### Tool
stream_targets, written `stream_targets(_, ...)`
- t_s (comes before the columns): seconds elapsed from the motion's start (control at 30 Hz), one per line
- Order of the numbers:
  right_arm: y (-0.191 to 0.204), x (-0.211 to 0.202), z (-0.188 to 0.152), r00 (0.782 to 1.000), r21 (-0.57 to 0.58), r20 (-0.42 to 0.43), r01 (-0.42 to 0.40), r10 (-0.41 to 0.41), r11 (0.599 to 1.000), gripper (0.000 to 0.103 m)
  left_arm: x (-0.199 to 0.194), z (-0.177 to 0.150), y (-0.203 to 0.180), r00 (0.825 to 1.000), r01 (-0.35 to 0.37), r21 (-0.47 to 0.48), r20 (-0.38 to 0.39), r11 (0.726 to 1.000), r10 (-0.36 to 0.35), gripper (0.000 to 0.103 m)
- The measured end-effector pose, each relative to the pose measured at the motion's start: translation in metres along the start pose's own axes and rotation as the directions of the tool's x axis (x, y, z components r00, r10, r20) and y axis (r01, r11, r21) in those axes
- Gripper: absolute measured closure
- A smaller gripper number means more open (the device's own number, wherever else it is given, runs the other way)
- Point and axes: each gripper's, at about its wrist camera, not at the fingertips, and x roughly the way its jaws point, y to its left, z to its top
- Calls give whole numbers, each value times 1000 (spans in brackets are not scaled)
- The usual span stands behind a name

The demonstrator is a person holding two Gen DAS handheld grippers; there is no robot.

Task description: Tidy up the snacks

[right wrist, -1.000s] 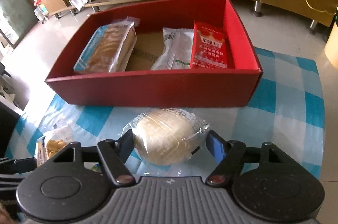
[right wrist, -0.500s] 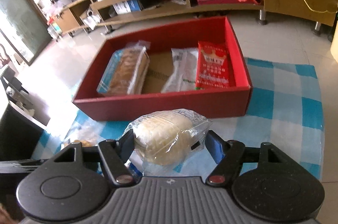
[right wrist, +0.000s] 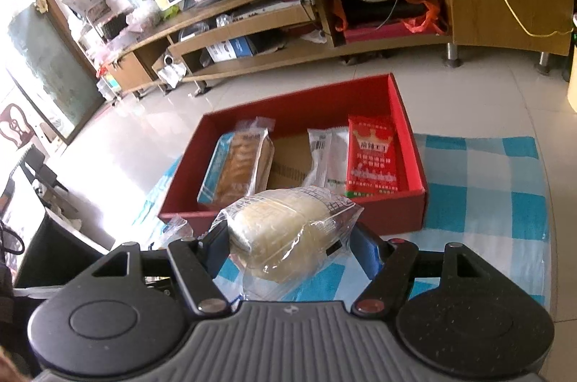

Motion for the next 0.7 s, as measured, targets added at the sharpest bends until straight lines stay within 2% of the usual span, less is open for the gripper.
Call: stream_targets(0.7,-13,-7,31,995,60,96,-4,-2,998,33,-4,38,-21,996,-5,44,85,999,1,21)
